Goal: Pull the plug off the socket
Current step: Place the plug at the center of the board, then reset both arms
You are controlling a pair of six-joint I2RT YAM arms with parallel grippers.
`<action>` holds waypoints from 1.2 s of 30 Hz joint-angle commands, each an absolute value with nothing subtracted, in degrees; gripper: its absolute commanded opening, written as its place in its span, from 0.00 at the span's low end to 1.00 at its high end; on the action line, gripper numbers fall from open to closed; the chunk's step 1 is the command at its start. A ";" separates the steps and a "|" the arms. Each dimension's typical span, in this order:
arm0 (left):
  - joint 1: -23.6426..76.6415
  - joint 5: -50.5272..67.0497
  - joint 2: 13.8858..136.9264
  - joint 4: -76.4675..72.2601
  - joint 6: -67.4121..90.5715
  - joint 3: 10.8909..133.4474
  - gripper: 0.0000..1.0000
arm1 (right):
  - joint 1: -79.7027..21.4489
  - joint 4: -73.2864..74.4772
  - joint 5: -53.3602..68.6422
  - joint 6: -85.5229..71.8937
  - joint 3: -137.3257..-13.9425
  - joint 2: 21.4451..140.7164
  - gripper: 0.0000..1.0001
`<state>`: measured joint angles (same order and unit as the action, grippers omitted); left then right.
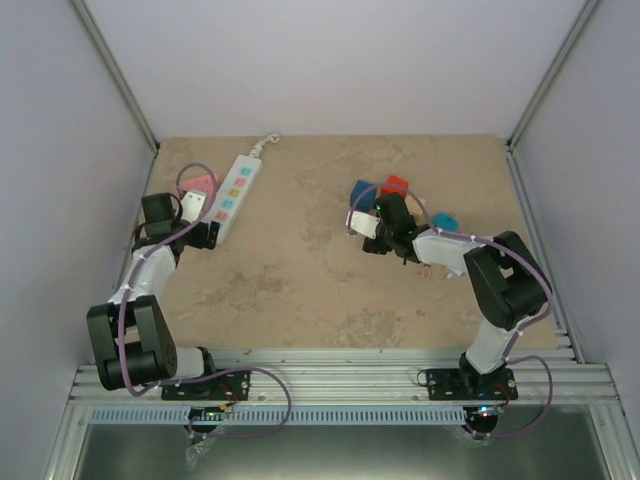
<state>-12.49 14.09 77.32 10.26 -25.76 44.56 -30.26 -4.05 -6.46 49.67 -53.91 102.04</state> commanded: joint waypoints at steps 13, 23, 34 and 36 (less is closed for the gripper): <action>-12.61 25.78 71.68 13.36 -23.14 50.52 1.00 | -27.14 15.77 5.02 39.16 -62.19 85.75 0.98; -11.75 32.90 64.21 15.24 -17.91 51.43 1.00 | -25.40 18.85 5.77 27.89 -55.58 64.45 0.98; -4.97 18.69 55.15 8.86 -12.91 43.67 1.00 | -22.15 11.58 -7.88 23.75 -45.34 48.81 0.98; -4.04 14.87 53.25 6.98 -11.81 42.52 1.00 | -19.33 10.09 -7.44 23.86 -43.88 46.89 0.98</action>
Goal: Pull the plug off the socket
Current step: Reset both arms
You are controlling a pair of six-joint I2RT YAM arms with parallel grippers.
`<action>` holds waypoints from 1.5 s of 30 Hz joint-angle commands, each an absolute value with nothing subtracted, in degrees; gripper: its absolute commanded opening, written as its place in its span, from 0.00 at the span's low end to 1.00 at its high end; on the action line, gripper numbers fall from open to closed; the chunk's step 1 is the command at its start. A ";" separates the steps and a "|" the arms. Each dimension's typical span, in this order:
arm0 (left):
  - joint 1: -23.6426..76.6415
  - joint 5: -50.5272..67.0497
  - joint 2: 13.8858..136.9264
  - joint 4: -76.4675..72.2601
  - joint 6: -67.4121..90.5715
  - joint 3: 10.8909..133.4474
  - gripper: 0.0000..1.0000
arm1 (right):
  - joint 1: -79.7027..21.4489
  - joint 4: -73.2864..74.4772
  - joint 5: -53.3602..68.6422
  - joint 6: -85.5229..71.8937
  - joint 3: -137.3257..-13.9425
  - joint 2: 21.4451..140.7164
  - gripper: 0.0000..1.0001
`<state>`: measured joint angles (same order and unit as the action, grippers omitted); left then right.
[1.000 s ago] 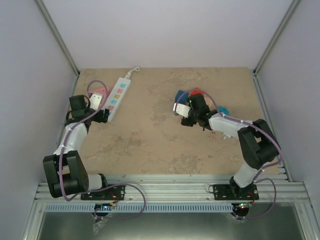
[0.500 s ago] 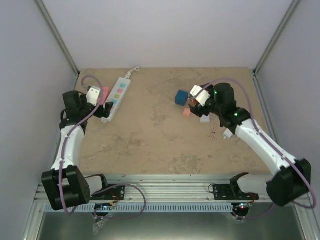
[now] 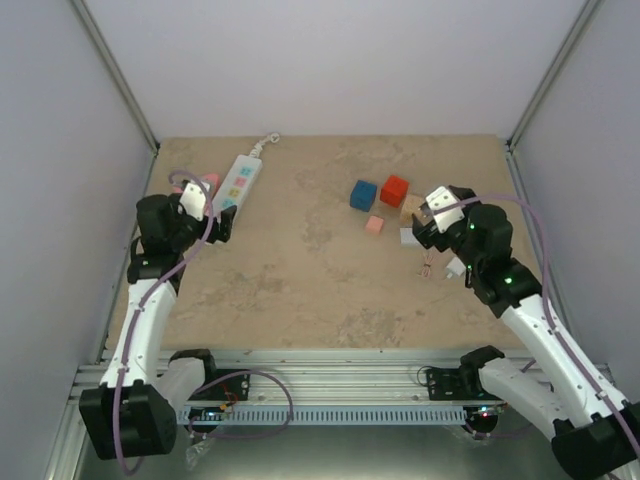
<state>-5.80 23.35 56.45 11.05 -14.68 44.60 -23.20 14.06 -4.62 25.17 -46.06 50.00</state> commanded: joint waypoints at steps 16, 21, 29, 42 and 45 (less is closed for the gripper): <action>-3.96 7.81 29.56 4.95 -7.52 26.96 1.00 | -1.93 13.97 7.03 21.56 -33.34 21.93 0.98; -3.98 2.25 25.88 4.06 -5.17 25.39 1.00 | -1.93 16.60 5.28 22.34 -32.73 19.87 0.98; -3.96 -3.11 20.49 4.18 -4.77 23.45 1.00 | -1.92 18.77 7.78 23.26 -30.19 16.03 0.98; -3.99 -5.02 18.69 4.40 -6.03 23.01 1.00 | -1.48 18.06 5.67 22.63 -29.24 14.71 0.98; -3.96 -4.77 18.65 4.59 -6.18 23.03 1.00 | -1.49 17.79 4.64 22.15 -29.45 14.63 0.98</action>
<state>-4.10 -4.23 19.31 5.15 -5.78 23.81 -1.72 18.46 6.46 23.03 -30.02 15.25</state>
